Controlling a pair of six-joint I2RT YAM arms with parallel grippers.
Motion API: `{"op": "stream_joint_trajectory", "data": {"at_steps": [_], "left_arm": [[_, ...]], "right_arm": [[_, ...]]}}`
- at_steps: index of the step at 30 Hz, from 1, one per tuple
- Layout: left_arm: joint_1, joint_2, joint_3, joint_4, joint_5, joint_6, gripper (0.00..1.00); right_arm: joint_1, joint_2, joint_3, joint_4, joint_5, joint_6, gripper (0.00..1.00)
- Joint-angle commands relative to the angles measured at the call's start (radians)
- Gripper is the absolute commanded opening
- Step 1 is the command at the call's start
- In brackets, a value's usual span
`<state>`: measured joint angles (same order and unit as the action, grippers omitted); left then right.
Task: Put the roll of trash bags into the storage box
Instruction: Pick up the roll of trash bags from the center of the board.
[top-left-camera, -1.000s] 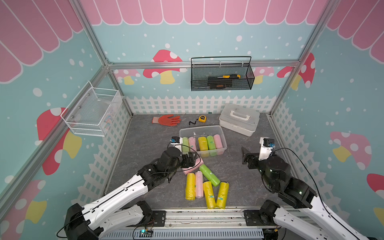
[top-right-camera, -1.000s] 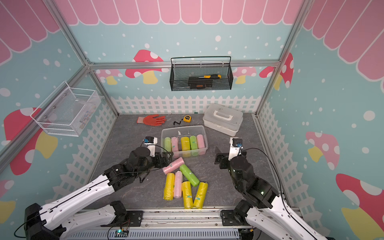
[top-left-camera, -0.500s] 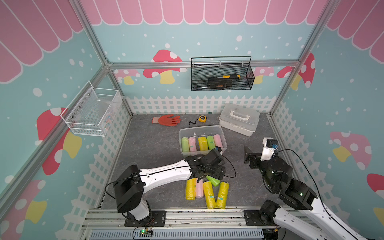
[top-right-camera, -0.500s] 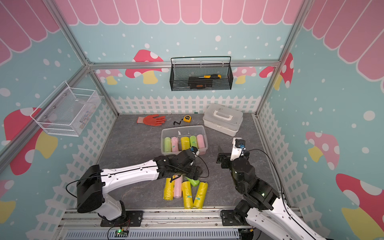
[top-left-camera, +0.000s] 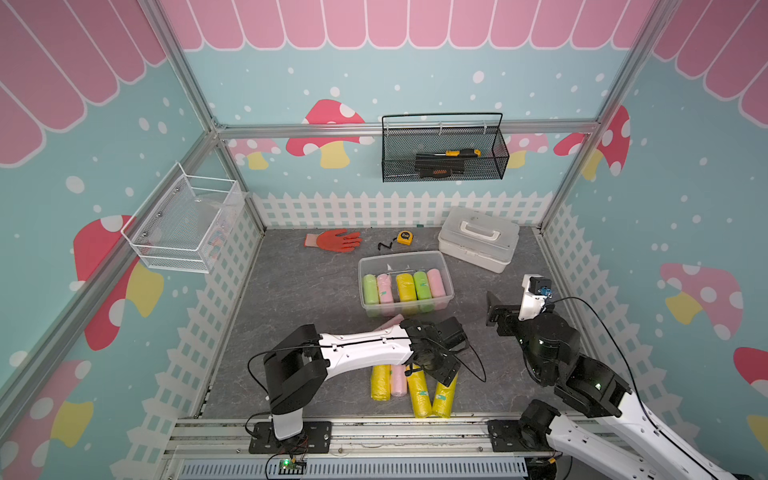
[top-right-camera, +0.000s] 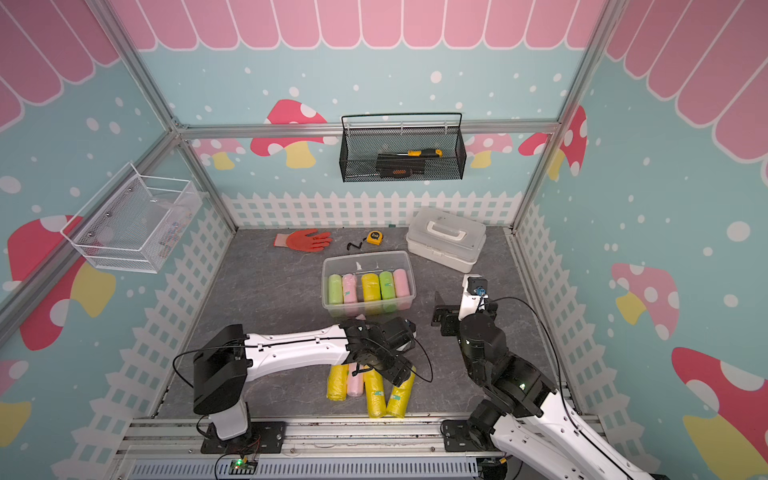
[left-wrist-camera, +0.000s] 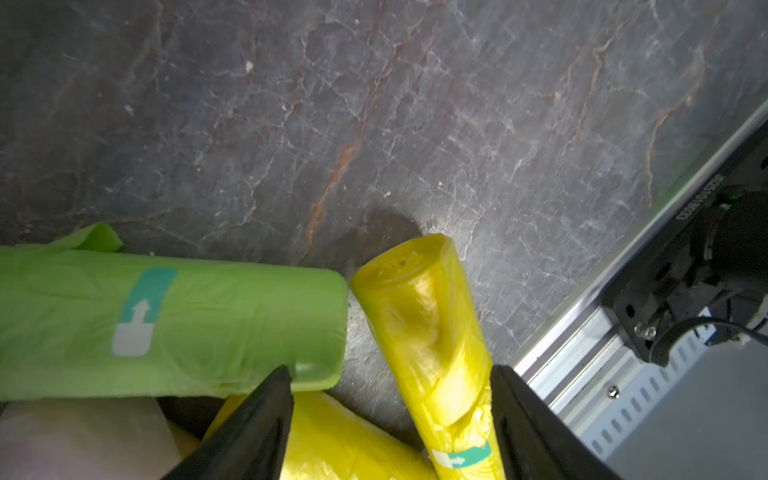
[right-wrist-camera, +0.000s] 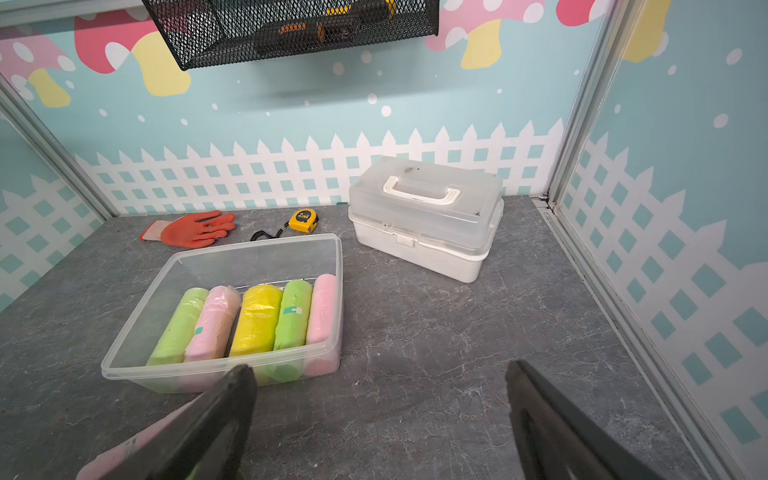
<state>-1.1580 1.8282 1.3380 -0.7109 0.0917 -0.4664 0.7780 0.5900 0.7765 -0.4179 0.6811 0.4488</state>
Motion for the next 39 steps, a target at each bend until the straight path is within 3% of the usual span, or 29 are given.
{"op": "stream_joint_trajectory", "data": {"at_steps": [1,7,13,21,29,37,39], "left_arm": [[-0.019,0.015,0.041,-0.036,0.026,0.027,0.76],[-0.084,0.052,0.069,-0.083,0.027,0.045,0.76],[-0.090,0.128,0.099,-0.094,0.043,0.046,0.76],[-0.090,0.192,0.135,-0.110,-0.039,0.038,0.71],[-0.090,0.219,0.161,-0.116,-0.032,0.037,0.48],[-0.092,0.089,0.123,-0.100,-0.123,0.066,0.19],[-0.091,0.042,0.101,-0.081,-0.139,0.064,0.07]], "right_arm": [[-0.002,0.005,0.000,0.012,0.014,-0.006,0.95],[-0.003,0.001,-0.002,0.011,0.014,-0.003,0.95],[-0.002,0.010,-0.003,0.012,0.014,-0.002,0.95],[-0.002,0.018,-0.002,0.014,0.010,0.001,0.95],[-0.002,0.025,-0.002,0.016,0.006,0.000,0.95],[-0.002,0.012,-0.007,0.014,0.011,0.002,0.95],[-0.003,0.003,-0.010,0.013,0.015,0.002,0.95]]}}
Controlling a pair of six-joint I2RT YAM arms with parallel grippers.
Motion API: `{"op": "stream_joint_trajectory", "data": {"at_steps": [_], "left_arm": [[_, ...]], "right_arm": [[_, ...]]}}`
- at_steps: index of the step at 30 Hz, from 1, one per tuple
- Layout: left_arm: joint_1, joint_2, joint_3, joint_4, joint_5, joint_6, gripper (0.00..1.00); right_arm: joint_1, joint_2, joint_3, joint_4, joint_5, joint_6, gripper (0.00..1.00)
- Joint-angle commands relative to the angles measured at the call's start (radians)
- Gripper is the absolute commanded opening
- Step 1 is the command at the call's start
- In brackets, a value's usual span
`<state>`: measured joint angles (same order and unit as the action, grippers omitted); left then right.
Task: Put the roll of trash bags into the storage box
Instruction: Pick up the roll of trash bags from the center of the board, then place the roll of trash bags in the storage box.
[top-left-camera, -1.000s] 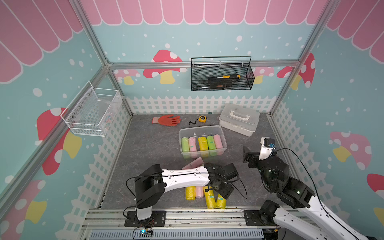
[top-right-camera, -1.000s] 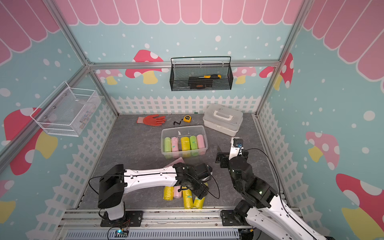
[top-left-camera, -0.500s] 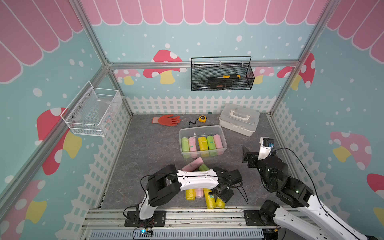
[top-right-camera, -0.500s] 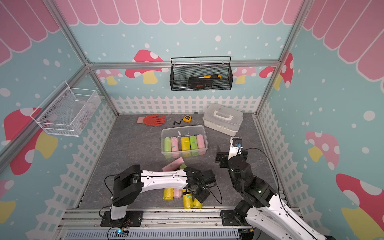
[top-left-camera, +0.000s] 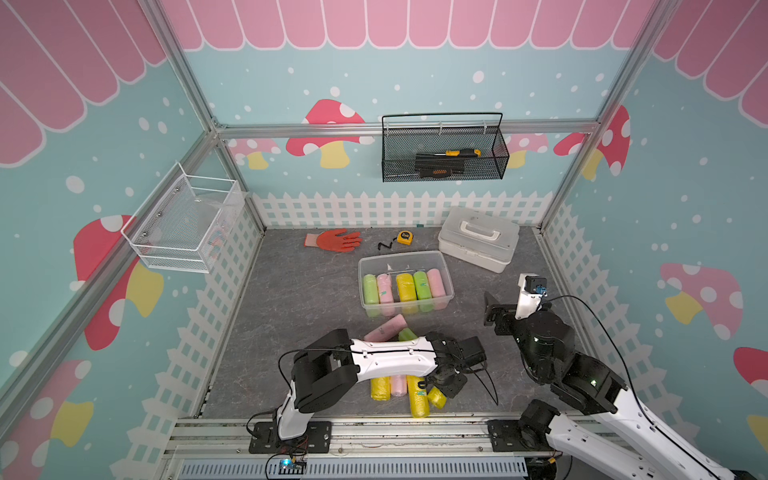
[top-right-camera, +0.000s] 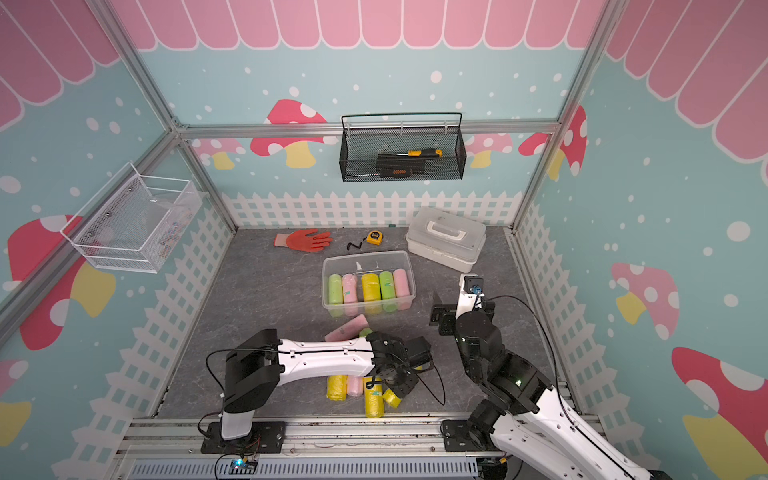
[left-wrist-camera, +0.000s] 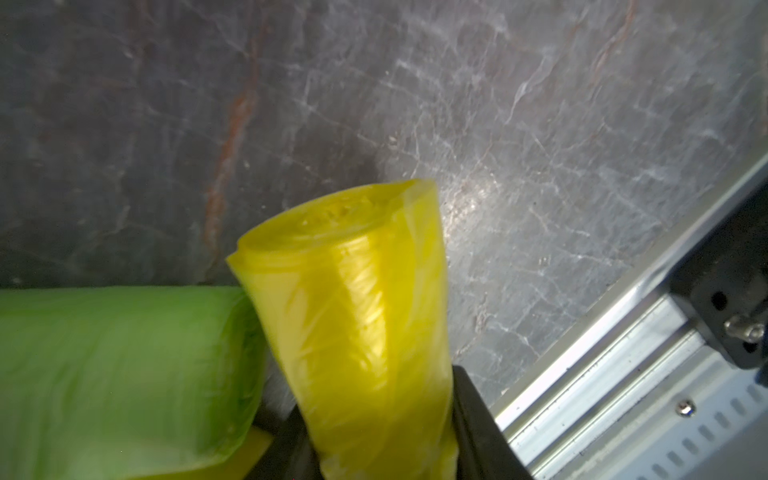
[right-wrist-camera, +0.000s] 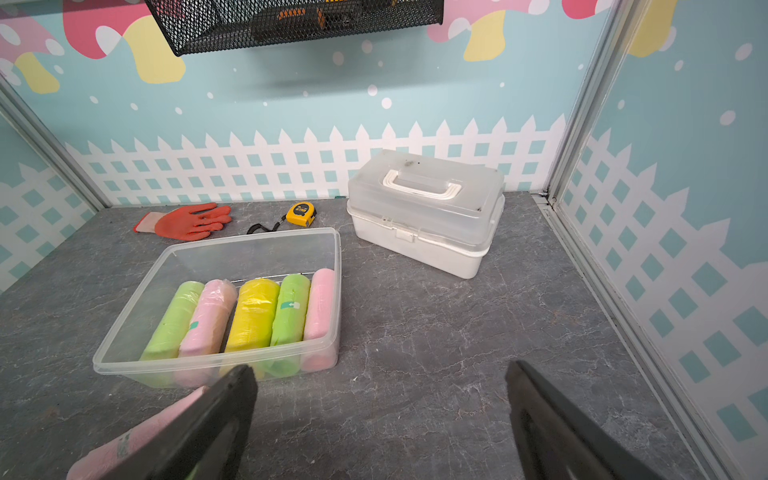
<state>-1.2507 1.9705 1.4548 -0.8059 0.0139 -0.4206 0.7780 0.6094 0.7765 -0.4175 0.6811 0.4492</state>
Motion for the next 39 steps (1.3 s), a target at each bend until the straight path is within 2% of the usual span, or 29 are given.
{"op": "stream_joint_trajectory", "data": {"at_steps": [1,2,4,6,10,13,16,17,20,22,24,32,39], "left_arm": [[0.001,-0.121,-0.024,0.027,-0.064,0.017,0.03],[0.001,-0.147,-0.040,0.046,-0.067,0.016,0.00],[0.001,-0.199,-0.066,0.072,-0.089,0.006,0.00],[0.001,-0.260,-0.088,0.080,-0.176,-0.036,0.00],[0.006,-0.357,-0.091,0.068,-0.281,-0.076,0.00],[0.013,-0.438,-0.068,0.050,-0.435,-0.135,0.00],[0.065,-0.505,-0.038,0.041,-0.463,-0.193,0.00],[0.105,-0.515,-0.021,0.037,-0.429,-0.227,0.00],[0.253,-0.487,0.046,0.036,-0.210,-0.299,0.00],[0.348,-0.420,0.118,0.034,-0.082,-0.328,0.00],[0.422,-0.344,0.183,0.033,-0.007,-0.359,0.00],[0.593,-0.062,0.392,0.002,0.124,-0.306,0.00],[0.653,0.003,0.349,-0.016,0.075,-0.211,0.00]], "right_arm": [[-0.003,-0.021,-0.011,0.013,0.017,0.002,0.95],[-0.002,-0.025,-0.012,0.013,0.020,0.001,0.95],[-0.002,-0.038,-0.016,0.012,0.026,0.003,0.95],[-0.002,-0.053,-0.022,0.012,0.033,0.007,0.95],[-0.002,-0.078,-0.030,0.013,0.041,0.009,0.95],[-0.003,-0.088,-0.034,0.015,0.041,0.014,0.95],[-0.002,-0.082,-0.039,0.019,0.038,0.017,0.95],[-0.003,-0.077,-0.039,0.022,0.037,0.016,0.95],[-0.002,-0.061,-0.037,0.023,0.032,0.018,0.95],[-0.002,-0.054,-0.033,0.021,0.031,0.014,0.95],[-0.002,-0.054,-0.035,0.023,0.031,0.016,0.95],[-0.002,-0.069,-0.034,0.021,0.034,0.012,0.95],[-0.002,-0.070,-0.034,0.023,0.035,0.012,0.95]]}}
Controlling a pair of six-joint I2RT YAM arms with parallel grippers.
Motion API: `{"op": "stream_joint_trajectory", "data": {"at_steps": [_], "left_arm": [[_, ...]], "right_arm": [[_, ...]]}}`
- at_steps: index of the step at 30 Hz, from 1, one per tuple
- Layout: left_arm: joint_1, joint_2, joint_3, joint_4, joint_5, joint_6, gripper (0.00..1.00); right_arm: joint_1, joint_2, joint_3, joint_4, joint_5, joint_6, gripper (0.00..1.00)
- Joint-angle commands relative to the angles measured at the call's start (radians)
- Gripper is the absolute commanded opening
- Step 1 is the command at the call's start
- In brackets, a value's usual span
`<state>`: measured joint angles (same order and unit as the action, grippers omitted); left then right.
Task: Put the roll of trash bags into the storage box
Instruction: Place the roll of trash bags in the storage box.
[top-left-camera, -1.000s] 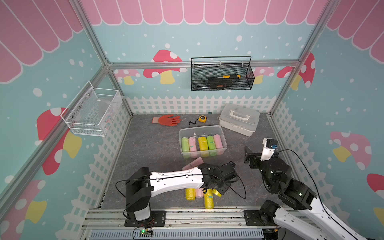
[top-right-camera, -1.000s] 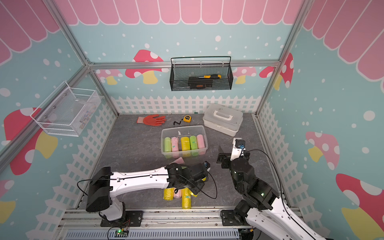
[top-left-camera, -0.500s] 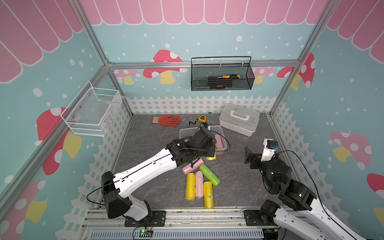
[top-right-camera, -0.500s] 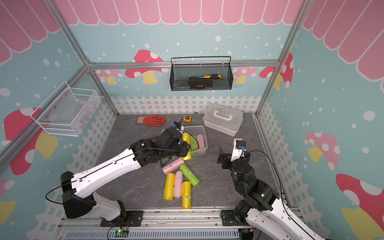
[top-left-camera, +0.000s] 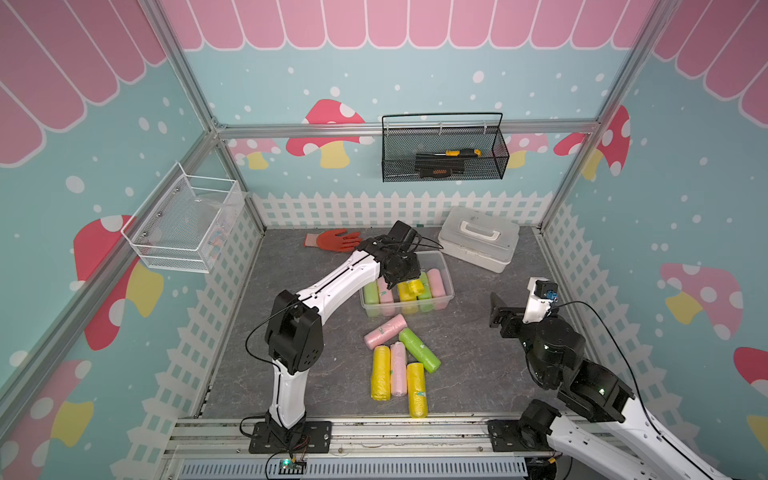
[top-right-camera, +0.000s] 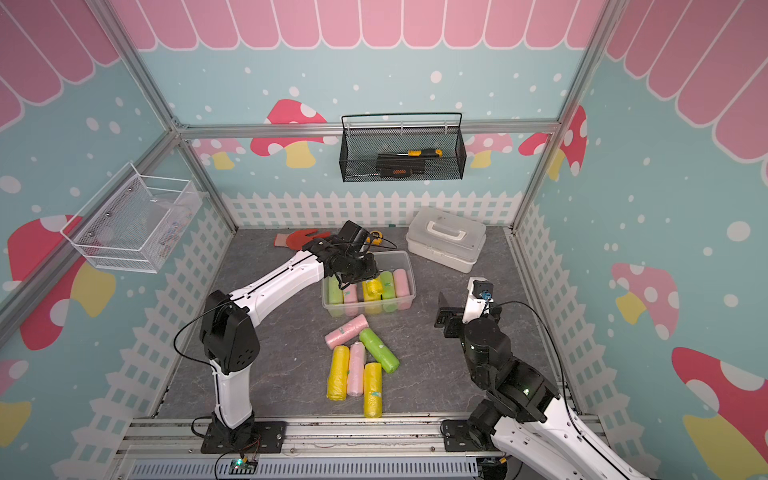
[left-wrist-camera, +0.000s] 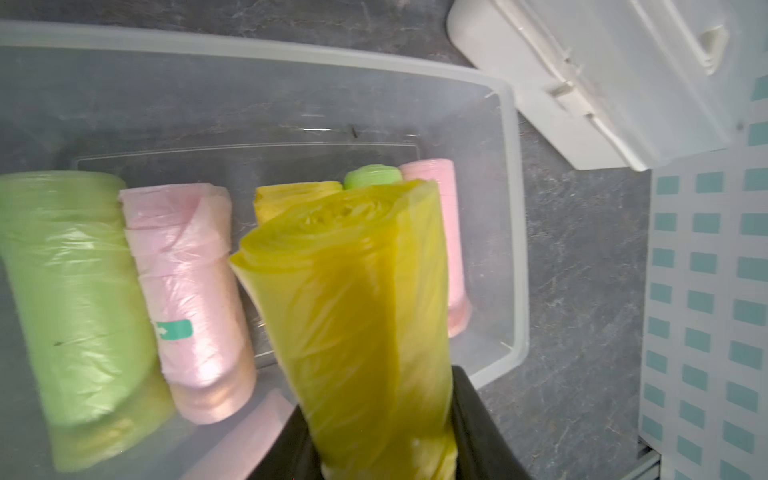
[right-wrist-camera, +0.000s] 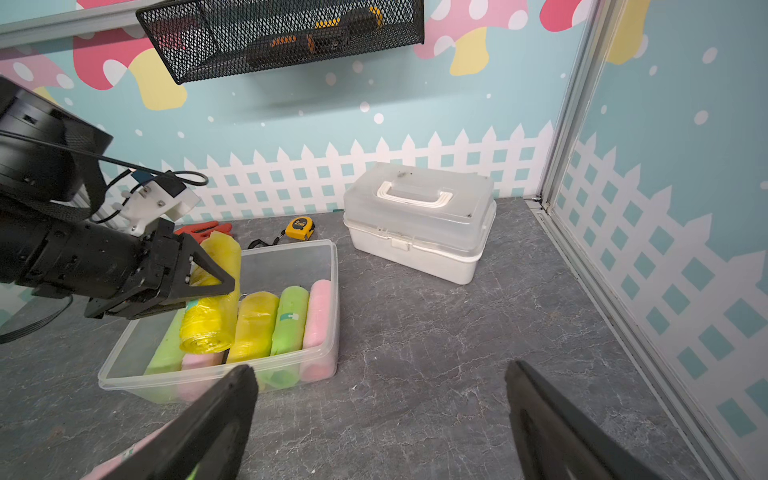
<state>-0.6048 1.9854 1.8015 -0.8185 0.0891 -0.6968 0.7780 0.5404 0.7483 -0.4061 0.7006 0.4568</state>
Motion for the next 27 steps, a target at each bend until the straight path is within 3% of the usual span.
{"op": "stream_joint_trajectory", "data": {"at_steps": [1,20,27], "left_arm": [[0.008,-0.001,0.002,-0.002,-0.009,0.074,0.00],[0.095,0.160,0.002,-0.004,0.118,0.064,0.00],[0.114,0.238,0.077,-0.117,0.112,0.091,0.00]], "right_arm": [[-0.002,0.003,-0.005,0.012,0.015,0.003,0.95],[-0.002,0.050,0.007,0.018,-0.012,0.003,0.95],[-0.002,0.053,0.008,0.019,-0.013,0.002,0.95]]}}
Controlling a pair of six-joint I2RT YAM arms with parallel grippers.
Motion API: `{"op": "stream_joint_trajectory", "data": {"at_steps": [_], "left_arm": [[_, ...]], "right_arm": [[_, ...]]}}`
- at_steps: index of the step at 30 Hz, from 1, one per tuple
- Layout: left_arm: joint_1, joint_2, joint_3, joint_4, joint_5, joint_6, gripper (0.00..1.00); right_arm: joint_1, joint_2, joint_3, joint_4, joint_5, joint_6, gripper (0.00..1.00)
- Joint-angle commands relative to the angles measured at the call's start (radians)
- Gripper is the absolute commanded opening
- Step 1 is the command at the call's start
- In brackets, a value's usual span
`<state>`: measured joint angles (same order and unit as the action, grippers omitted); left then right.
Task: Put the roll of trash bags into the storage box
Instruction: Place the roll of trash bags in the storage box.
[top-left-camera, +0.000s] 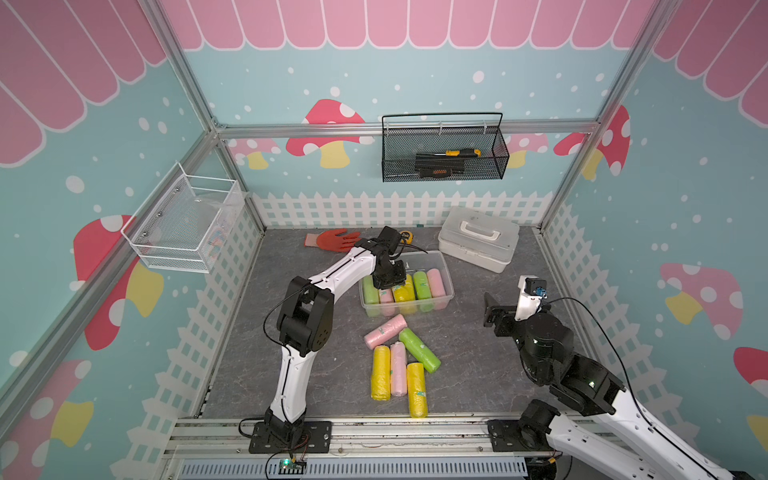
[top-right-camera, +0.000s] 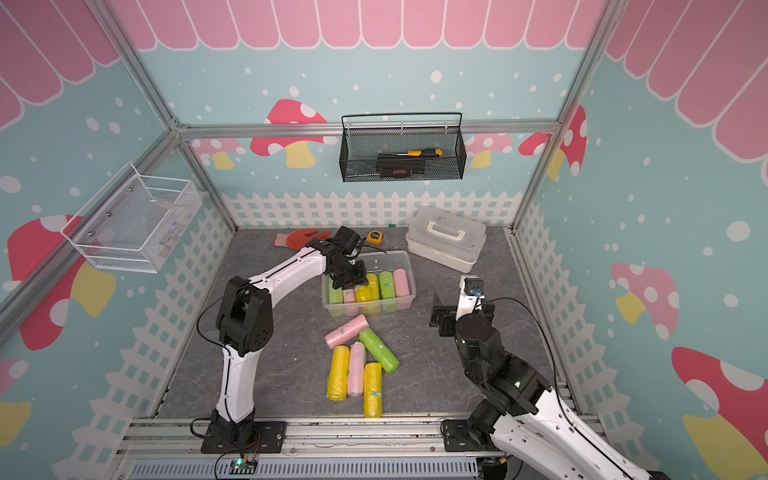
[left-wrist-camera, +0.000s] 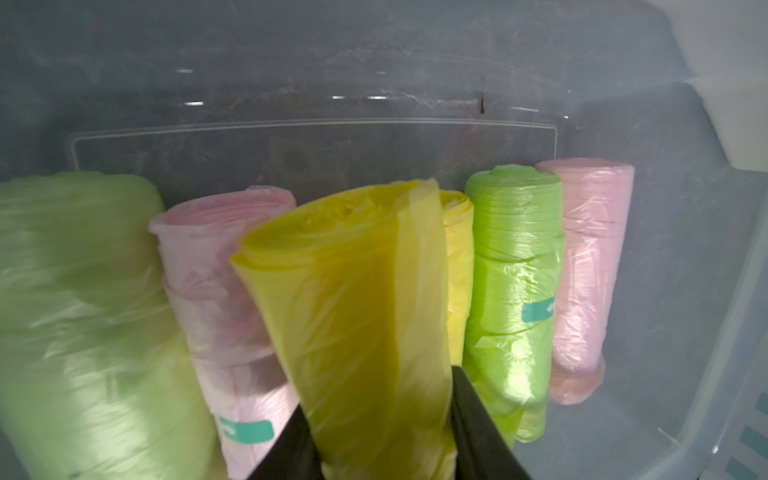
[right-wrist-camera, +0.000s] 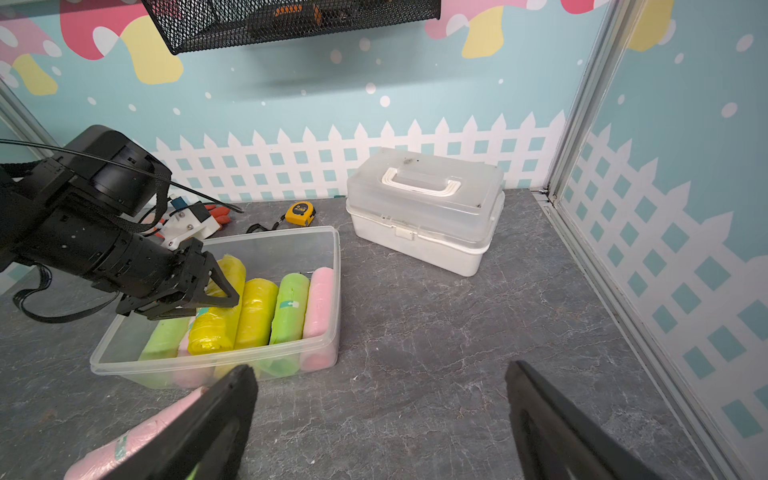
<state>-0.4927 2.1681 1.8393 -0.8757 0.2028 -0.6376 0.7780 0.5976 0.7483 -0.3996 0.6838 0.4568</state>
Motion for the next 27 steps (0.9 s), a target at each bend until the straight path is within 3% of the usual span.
{"op": "stream_joint_trajectory", "data": {"at_steps": [1,8,15,27], "left_arm": [[0.003,0.069,0.054,-0.078,-0.003,0.039,0.00],[-0.011,0.130,0.160,-0.185,-0.075,0.092,0.00],[-0.016,0.109,0.175,-0.219,-0.127,0.150,0.00],[-0.093,0.192,0.313,-0.315,-0.240,0.208,0.00]], "right_arm": [[-0.002,-0.004,0.008,0.012,0.003,0.003,0.95],[-0.002,-0.006,0.008,0.013,0.003,0.002,0.95],[-0.002,-0.009,0.008,0.012,0.004,0.001,0.95],[-0.003,-0.007,0.011,0.012,0.001,0.002,0.95]]}}
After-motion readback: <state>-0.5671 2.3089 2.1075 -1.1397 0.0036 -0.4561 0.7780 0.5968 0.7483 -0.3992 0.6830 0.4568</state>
